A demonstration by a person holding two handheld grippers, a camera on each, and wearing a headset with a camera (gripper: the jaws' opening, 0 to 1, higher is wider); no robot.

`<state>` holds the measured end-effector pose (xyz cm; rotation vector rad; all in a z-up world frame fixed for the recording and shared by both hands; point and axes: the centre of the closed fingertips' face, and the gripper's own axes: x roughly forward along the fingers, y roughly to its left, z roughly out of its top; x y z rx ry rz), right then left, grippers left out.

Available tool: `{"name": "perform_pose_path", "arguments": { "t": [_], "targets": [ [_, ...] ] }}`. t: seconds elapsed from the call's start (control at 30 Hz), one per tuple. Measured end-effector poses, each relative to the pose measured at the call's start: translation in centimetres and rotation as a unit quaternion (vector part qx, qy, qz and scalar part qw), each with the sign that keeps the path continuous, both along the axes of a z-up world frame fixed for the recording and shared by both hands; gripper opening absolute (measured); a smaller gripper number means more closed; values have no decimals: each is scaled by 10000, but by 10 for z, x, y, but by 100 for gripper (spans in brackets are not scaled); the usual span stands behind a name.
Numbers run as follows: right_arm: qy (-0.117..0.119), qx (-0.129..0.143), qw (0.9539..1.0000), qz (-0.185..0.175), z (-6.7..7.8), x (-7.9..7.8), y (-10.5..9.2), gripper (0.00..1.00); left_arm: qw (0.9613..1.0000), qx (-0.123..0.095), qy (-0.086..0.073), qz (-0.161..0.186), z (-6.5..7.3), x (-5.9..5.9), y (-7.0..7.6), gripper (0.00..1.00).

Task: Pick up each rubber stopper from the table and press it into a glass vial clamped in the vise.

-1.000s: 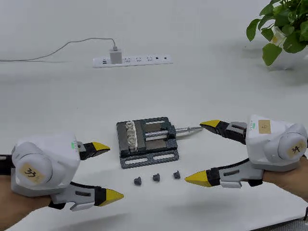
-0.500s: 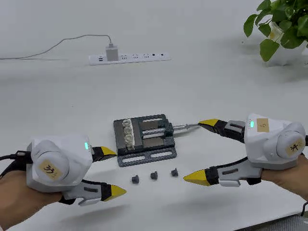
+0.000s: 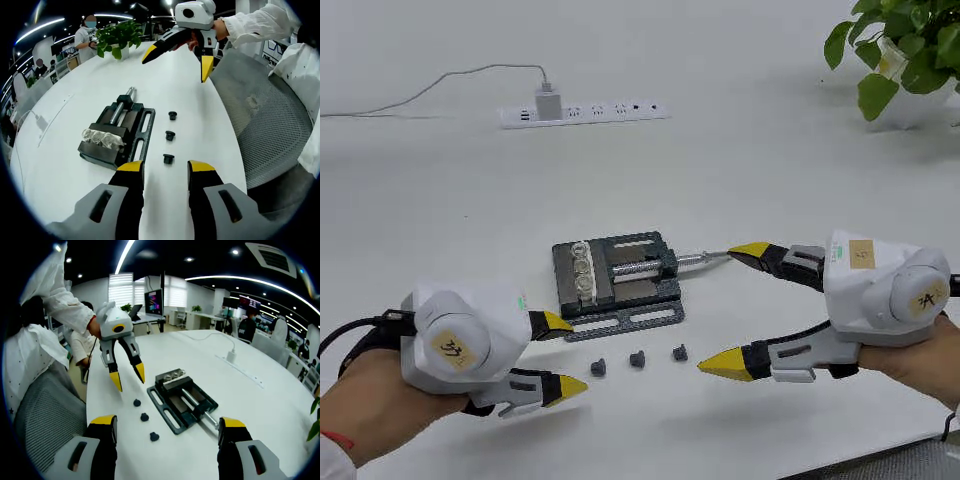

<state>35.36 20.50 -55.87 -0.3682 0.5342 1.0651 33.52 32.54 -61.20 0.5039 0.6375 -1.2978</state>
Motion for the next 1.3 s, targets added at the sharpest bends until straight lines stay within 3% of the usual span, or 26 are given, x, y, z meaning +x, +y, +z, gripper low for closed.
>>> {"name": "perform_pose_path", "arguments": {
  "t": [0.43,0.63,0.77,1.3],
  "targets": [
    [29,-6,10000,-26,-2,-2,-1,81,9998,153,89,-124,-21,-3,-8,23],
    [41,4,10000,-35,-2,-2,-1,81,9996,210,58,-156,-25,-1,-12,19],
    [36,0,10000,-45,-2,-2,-2,81,9991,344,62,-235,-32,-2,-13,18],
    [33,-30,9999,-109,0,-1,-6,80,9983,465,17,-353,-36,-3,-15,10]
  ]
}}
